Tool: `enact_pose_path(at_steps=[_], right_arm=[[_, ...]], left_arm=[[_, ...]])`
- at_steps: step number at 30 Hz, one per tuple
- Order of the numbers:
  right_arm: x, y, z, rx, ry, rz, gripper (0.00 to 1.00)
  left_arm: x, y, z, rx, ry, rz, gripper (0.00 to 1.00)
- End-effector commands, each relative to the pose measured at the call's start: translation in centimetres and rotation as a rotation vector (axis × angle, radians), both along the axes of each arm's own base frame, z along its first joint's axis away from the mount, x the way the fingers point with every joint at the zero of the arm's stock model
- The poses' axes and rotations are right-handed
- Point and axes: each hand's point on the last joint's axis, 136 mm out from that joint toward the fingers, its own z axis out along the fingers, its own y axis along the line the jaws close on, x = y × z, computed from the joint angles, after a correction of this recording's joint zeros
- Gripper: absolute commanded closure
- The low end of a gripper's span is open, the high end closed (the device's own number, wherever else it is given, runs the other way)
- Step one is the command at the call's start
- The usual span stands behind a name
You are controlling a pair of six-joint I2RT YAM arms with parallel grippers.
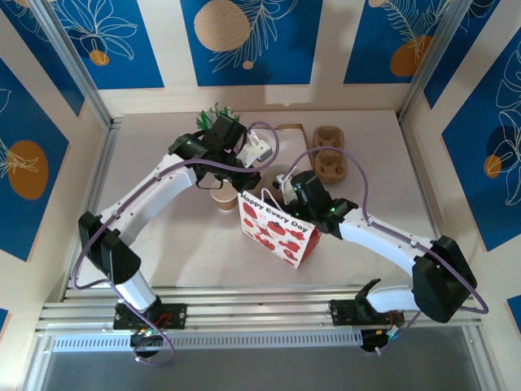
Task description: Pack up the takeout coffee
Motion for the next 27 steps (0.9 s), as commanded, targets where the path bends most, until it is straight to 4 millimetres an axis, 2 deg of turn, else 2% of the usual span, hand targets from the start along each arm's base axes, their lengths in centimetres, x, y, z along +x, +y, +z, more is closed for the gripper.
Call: enact_pose_path(at_steps=[1,6,14,19,27], right_arm=[[-1.1,-0.8,-1.3,-0.064,0.062,-0.005,0.43],[-1.1,-0.8,-0.9,-0.061,0.056,-0.001,0.38],[-1.2,-0.8,-1.5,-0.064,0.067,-0.002,0.36],[-1.2,-0.8,-1.1,-0.061,0.058,-0.001,0.34],[-1.3,-0.6,0.2,-0.051,0.033,0.010,0.22]], left_arm=[[-0.2,0.3,2.1,-0.045,-0.041,0.001,0.97],[-0.2,0.4,2.1,-0.043,-0.041,0.003,0.97],[-0.3,0.4,2.3,-0.046,-0.042,0.002,0.97],[-0.3,0.4,2.2,-0.044,-0.043,0.001,0.97],[-0.3,0.4,2.2,-0.043,-0.042,0.001,0.97]])
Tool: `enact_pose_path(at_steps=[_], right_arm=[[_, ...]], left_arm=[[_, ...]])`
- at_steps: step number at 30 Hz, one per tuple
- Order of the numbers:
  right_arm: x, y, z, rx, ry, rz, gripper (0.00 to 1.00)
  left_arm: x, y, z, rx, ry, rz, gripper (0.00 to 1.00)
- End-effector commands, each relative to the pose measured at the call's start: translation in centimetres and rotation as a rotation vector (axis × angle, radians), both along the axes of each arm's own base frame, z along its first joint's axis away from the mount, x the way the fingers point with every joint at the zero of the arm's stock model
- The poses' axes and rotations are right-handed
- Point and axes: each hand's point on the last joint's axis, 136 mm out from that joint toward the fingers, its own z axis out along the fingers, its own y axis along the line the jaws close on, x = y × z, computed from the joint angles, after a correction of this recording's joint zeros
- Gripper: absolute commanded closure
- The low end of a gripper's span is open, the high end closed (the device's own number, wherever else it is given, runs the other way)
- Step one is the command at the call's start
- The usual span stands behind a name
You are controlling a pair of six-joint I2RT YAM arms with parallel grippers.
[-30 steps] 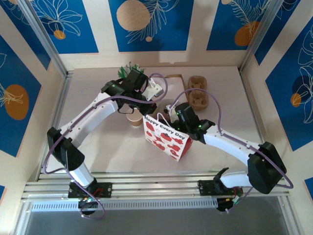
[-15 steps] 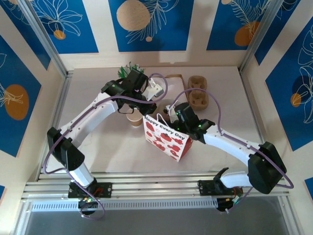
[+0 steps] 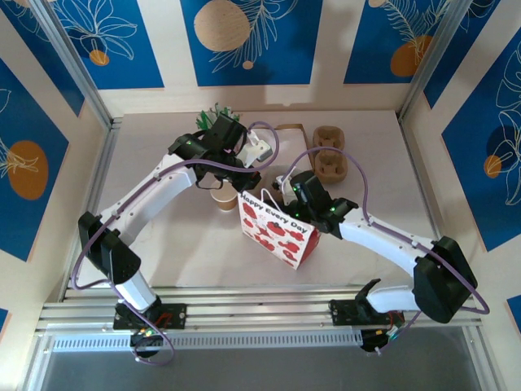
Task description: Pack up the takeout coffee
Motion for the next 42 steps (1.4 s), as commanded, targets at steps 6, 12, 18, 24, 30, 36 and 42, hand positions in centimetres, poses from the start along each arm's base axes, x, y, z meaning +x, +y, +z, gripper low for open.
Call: enact_pose_path(at_steps=[6,12,18,24,30,36,42], right_arm=[[-0.9,-0.3,0.8,-0.024,0.009,0.011,0.14],[-1.0,-0.2,1.5,-0.023,-0.001,0.018,0.10],[-1.1,-0.1,2.1,-0.022,-0.010,0.025,0.06],[-1.3,0.0,2.8,-0.014,-0.020,0.028,0.01],[-1.4,0.0,3.3,-0.013,-0.030,0.029,0.01],[-1.8,0.3,4.1,0.006,-0.051,0.051,0.01],[-1.9,0.3,5.0,0.018,-0.068,0.056,0.01]], left_arm=[[-0.2,0.4,2.2,-0.043,-0.043,0.002,0.97],[-0.2,0.4,2.1,-0.041,-0.039,0.003,0.97],[-0.2,0.4,1.9,-0.038,-0.035,0.003,0.97],[-0.2,0.4,1.9,-0.036,-0.034,0.004,0.97],[-0.2,0.4,1.8,-0.033,-0.031,0.005,0.97],[-0.2,0.4,1.7,-0.030,-0.029,0.006,0.97],[-0.2,0.4,1.6,-0.028,-0.027,0.007,0.97]])
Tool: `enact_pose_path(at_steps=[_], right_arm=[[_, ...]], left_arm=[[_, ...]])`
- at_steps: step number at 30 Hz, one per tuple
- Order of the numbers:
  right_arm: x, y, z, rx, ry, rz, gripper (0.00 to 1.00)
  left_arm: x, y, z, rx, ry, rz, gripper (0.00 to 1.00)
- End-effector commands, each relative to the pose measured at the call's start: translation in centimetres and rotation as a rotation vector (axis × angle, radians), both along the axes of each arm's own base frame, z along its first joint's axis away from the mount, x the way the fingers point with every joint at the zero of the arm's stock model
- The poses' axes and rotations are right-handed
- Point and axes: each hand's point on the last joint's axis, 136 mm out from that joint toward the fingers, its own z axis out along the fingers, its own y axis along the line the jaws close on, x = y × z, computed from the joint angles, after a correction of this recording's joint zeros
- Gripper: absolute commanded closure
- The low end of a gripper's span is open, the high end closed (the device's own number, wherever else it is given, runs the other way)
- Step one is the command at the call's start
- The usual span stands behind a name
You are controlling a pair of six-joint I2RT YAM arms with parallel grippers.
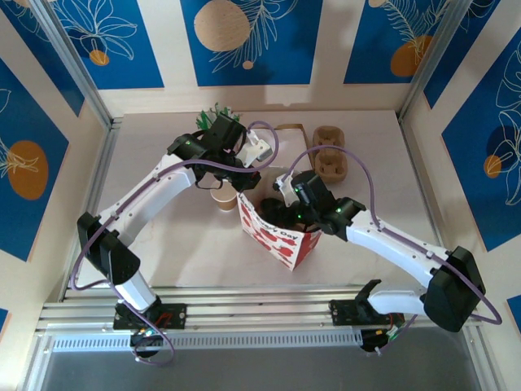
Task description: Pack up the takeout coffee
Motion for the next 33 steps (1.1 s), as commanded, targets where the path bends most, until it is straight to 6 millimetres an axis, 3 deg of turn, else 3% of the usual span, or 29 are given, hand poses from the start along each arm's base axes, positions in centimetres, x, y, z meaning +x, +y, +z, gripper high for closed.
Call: enact_pose_path(at_steps=[1,33], right_arm=[[-0.2,0.4,2.5,0.032,-0.051,0.028,0.01],[-2.5,0.6,7.2,0.107,-0.111,0.095,0.01]], left_arm=[[-0.1,0.4,1.4,-0.024,-0.022,0.007,0.97],[-0.1,0.5,1.2,-0.016,-0.017,0.010,0.97]])
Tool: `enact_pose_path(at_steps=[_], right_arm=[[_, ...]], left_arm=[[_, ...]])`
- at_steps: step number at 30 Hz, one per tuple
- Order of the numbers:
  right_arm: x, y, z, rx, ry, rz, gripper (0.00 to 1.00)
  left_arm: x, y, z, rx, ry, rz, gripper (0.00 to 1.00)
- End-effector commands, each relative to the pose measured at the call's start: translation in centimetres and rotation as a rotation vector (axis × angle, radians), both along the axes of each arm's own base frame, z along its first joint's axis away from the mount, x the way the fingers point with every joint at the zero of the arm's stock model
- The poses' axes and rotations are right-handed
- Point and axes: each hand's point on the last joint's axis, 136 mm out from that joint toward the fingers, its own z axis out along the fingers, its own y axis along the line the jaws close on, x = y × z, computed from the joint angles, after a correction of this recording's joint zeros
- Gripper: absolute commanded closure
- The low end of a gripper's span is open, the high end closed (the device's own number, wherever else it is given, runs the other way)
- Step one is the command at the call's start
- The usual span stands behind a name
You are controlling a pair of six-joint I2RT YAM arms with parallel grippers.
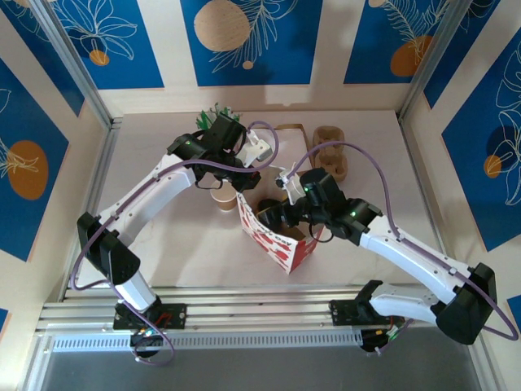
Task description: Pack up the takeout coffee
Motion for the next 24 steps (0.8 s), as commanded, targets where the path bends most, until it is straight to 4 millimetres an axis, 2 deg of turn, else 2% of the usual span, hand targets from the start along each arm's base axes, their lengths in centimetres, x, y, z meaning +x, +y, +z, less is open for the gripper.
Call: enact_pose_path(at_steps=[1,10,24], right_arm=[[-1.0,0.4,1.7,0.032,-0.016,0.049,0.01],[-1.9,0.2,3.0,0.064,-0.031,0.081,0.01],[-3.4,-0.6,6.4,0.122,-0.092,0.127,0.01]], left_arm=[[-0.1,0.4,1.3,-0.017,-0.017,0.010,0.97],[0.0,0.5,1.2,-0.012,-0.016,0.013,0.97],[0.1,0.5,1.1,-0.007,-0.016,0.015,0.97]])
